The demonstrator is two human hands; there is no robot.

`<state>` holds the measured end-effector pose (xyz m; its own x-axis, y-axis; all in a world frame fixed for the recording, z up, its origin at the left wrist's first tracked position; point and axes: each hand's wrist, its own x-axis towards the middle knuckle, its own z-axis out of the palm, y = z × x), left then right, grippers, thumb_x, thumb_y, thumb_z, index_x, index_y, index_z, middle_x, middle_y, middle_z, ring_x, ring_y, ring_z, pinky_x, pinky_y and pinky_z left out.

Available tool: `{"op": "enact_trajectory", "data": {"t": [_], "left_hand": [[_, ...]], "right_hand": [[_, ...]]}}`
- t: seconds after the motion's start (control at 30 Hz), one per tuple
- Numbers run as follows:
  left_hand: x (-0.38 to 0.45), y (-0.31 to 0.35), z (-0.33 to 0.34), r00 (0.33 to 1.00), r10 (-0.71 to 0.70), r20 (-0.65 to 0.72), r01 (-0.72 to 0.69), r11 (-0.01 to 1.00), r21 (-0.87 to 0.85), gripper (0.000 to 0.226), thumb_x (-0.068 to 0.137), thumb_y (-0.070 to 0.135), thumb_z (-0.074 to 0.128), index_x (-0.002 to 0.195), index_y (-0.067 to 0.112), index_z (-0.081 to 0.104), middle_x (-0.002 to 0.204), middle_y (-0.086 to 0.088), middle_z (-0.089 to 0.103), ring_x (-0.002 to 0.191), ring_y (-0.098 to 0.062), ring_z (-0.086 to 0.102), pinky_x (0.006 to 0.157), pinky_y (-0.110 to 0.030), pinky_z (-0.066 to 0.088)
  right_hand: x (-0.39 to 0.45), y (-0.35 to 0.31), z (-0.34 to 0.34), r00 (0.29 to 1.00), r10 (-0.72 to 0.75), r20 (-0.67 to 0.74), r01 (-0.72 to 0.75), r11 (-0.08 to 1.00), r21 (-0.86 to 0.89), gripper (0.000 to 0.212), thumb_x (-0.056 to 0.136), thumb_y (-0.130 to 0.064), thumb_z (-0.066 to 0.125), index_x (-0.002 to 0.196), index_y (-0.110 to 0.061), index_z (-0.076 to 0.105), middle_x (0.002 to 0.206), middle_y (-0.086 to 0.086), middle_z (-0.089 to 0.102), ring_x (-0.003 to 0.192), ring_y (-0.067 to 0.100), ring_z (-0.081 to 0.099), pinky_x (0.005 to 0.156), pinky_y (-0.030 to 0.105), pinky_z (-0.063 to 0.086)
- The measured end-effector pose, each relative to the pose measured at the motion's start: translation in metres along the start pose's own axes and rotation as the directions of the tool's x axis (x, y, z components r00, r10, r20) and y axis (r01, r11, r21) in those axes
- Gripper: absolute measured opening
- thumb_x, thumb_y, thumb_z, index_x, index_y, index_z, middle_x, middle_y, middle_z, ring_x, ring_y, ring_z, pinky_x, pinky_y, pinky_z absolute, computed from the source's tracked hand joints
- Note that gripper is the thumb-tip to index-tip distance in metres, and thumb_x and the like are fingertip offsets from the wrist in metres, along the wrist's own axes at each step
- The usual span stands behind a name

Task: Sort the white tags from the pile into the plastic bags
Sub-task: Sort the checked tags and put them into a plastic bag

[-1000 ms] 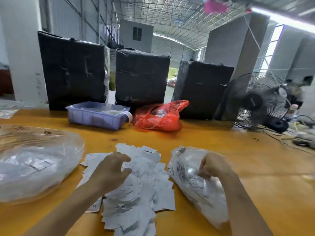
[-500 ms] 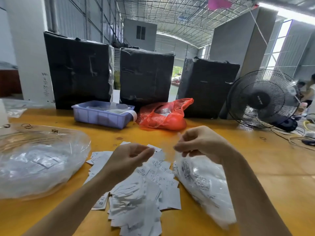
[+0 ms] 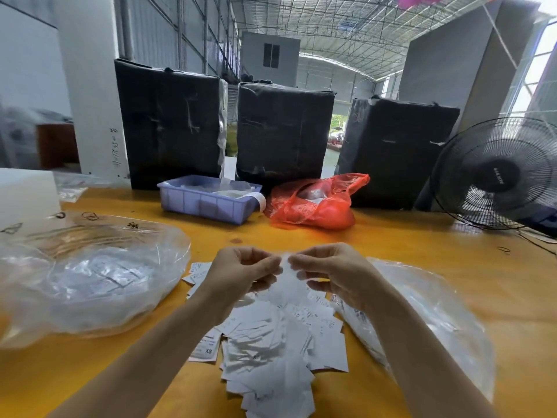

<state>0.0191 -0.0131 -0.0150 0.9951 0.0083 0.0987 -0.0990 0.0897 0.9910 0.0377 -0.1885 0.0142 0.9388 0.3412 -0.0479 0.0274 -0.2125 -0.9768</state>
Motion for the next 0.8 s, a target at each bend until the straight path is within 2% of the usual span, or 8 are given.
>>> {"op": "enact_trajectory", "data": {"t": [0.1, 0.23, 0.3, 0.4, 0.47, 0.57, 0.7, 0.8], "left_hand": [[0.000, 0.000, 0.000, 0.999, -0.017, 0.027, 0.017, 1.000, -0.005, 0.017, 0.077, 0.015, 0.070, 0.087, 0.002, 0.068, 0.073, -0.007, 0.073, 0.060, -0.010, 0.064, 0.060, -0.019, 0.055], [-0.002, 0.002, -0.001, 0.989, -0.070, 0.130, 0.074, 0.997, -0.021, 0.040, 0.057, 0.019, 0.076, 0.093, 0.003, 0.068, 0.072, -0.005, 0.071, 0.059, -0.009, 0.063, 0.058, -0.019, 0.053], [-0.004, 0.002, 0.001, 0.989, -0.070, 0.132, 0.072, 0.997, -0.009, 0.034, 0.055, 0.016, 0.077, 0.085, 0.003, 0.067, 0.065, -0.003, 0.067, 0.056, -0.008, 0.061, 0.056, -0.018, 0.052], [-0.002, 0.000, 0.002, 0.999, -0.048, 0.012, 0.049, 0.995, -0.091, 0.020, 0.063, 0.008, 0.076, 0.075, 0.003, 0.061, 0.057, -0.004, 0.061, 0.051, -0.012, 0.058, 0.054, -0.018, 0.052], [0.000, -0.001, 0.001, 0.994, -0.066, -0.085, 0.051, 0.984, -0.169, 0.020, 0.071, -0.002, 0.073, 0.079, 0.004, 0.055, 0.060, -0.005, 0.060, 0.050, -0.013, 0.062, 0.054, -0.020, 0.054], [0.002, -0.001, -0.002, 0.988, -0.097, -0.117, 0.069, 0.972, -0.224, 0.029, 0.075, -0.010, 0.068, 0.088, 0.007, 0.048, 0.070, -0.010, 0.061, 0.053, -0.015, 0.066, 0.053, -0.023, 0.055], [0.001, -0.001, -0.004, 0.990, -0.140, 0.028, 0.142, 0.988, -0.060, 0.040, 0.070, -0.011, 0.073, 0.098, 0.007, 0.051, 0.071, -0.007, 0.068, 0.065, -0.019, 0.069, 0.059, -0.025, 0.057], [-0.002, -0.001, -0.003, 0.979, -0.153, 0.136, 0.133, 0.980, 0.149, 0.059, 0.055, 0.017, 0.084, 0.107, 0.018, 0.055, 0.095, -0.005, 0.071, 0.089, -0.017, 0.068, 0.073, -0.025, 0.054]], "right_hand": [[0.001, 0.002, 0.003, 0.999, -0.037, 0.004, 0.037, 0.999, 0.030, 0.021, 0.059, -0.034, 0.077, 0.073, -0.019, 0.075, 0.072, -0.002, 0.072, 0.066, 0.006, 0.064, 0.073, 0.028, 0.045], [0.004, 0.006, 0.006, 0.997, -0.077, 0.004, 0.077, 0.997, 0.025, 0.020, 0.058, -0.037, 0.078, 0.064, -0.019, 0.073, 0.064, -0.001, 0.066, 0.060, 0.006, 0.059, 0.068, 0.025, 0.044], [0.006, 0.007, 0.008, 0.998, -0.061, -0.012, 0.062, 0.998, 0.033, 0.028, 0.056, -0.045, 0.077, 0.060, -0.018, 0.070, 0.063, 0.000, 0.067, 0.061, 0.010, 0.062, 0.066, 0.025, 0.047], [0.007, 0.007, 0.008, 0.997, 0.029, 0.078, -0.030, 1.000, 0.002, 0.045, 0.051, -0.054, 0.075, 0.073, -0.015, 0.071, 0.076, 0.000, 0.073, 0.070, 0.012, 0.070, 0.067, 0.027, 0.051], [0.006, 0.007, 0.010, 0.990, 0.057, 0.128, -0.053, 0.998, -0.034, 0.040, 0.052, -0.047, 0.080, 0.077, -0.016, 0.073, 0.079, 0.000, 0.074, 0.072, 0.012, 0.070, 0.067, 0.026, 0.051], [0.008, 0.009, 0.012, 1.000, 0.022, 0.021, -0.023, 0.998, 0.065, 0.015, 0.068, -0.020, 0.080, 0.077, -0.011, 0.073, 0.073, 0.002, 0.072, 0.066, 0.011, 0.068, 0.068, 0.025, 0.051], [0.010, 0.009, 0.010, 0.996, -0.026, -0.082, 0.038, 0.988, 0.146, 0.002, 0.079, -0.009, 0.071, 0.081, -0.007, 0.071, 0.069, 0.002, 0.071, 0.064, 0.011, 0.066, 0.069, 0.025, 0.050], [0.011, 0.011, 0.010, 0.996, -0.045, -0.073, 0.049, 0.997, 0.053, 0.007, 0.082, -0.012, 0.069, 0.087, -0.008, 0.072, 0.073, 0.002, 0.070, 0.069, 0.011, 0.063, 0.068, 0.025, 0.050]]}}
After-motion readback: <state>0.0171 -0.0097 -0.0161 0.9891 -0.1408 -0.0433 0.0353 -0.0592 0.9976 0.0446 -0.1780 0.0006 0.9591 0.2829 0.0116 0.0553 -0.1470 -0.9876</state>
